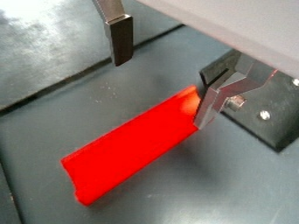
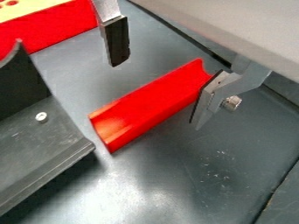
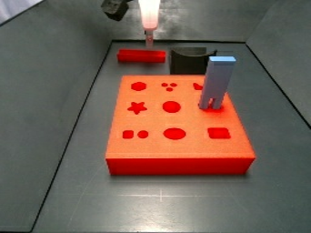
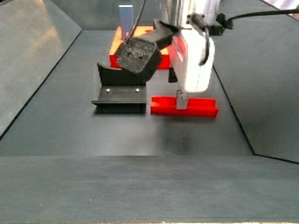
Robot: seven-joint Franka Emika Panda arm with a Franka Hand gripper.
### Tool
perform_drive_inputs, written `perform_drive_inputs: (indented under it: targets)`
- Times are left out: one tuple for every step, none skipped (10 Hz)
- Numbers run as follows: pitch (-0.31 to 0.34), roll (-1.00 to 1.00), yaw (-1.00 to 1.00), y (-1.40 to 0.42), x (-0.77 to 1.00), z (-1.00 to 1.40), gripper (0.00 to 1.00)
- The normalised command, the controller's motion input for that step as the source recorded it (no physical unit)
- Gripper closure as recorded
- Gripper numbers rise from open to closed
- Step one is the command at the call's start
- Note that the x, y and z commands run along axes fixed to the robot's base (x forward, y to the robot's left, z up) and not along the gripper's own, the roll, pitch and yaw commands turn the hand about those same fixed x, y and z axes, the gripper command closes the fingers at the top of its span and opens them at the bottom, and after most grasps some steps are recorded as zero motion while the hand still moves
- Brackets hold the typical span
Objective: Pick up the arch object. Move up. Place the arch object on the fixture. Regrasp the arch object. Move to above the board. Insert the arch object.
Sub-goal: Pick up the arch object.
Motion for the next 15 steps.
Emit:
perform_drive_inputs:
  targets:
    - [-0.054,-0.18,-0.21,0.05,0.0,-0.24,0.0]
    - [-0.05,-0.18,-0.19,0.0,0.0,-0.31,0.0]
    - [-0.11,-0.24,-0.2,0.0,0.0,-0.46,0.0]
    - [-0.111,-0.3,-0.18,0.01,-0.05,-0.5,0.0]
    - [-0.109,-0.3,-0.14,0.02,-0.12,-0.47,0.0]
    - [-0.114,-0.31,-0.13,0.01,-0.17,-0.45,0.0]
    - [-0.153,-0.32,-0.09,0.01,-0.24,-0.45,0.0]
    - [-0.177,-0.33,-0.06,0.0,-0.28,-0.41,0.0]
    - [-0.17,-0.35,-0.05,0.0,-0.28,-0.39,0.0]
    - [-0.181,-0.38,-0.1,0.0,-0.29,-0.34,0.0]
    - [-0.186,-0.39,-0.11,0.0,-0.29,-0.31,0.0]
    - [-0.207,-0.36,-0.19,0.0,-0.15,-0.33,0.0]
    - [-0.21,-0.23,-0.11,-0.05,-0.05,-0.5,0.0]
    - [-0.139,-0.21,-0.05,-0.01,0.05,-0.54,0.0]
    - [0.0,-0.16,-0.13,-0.07,0.29,-0.19,0.0]
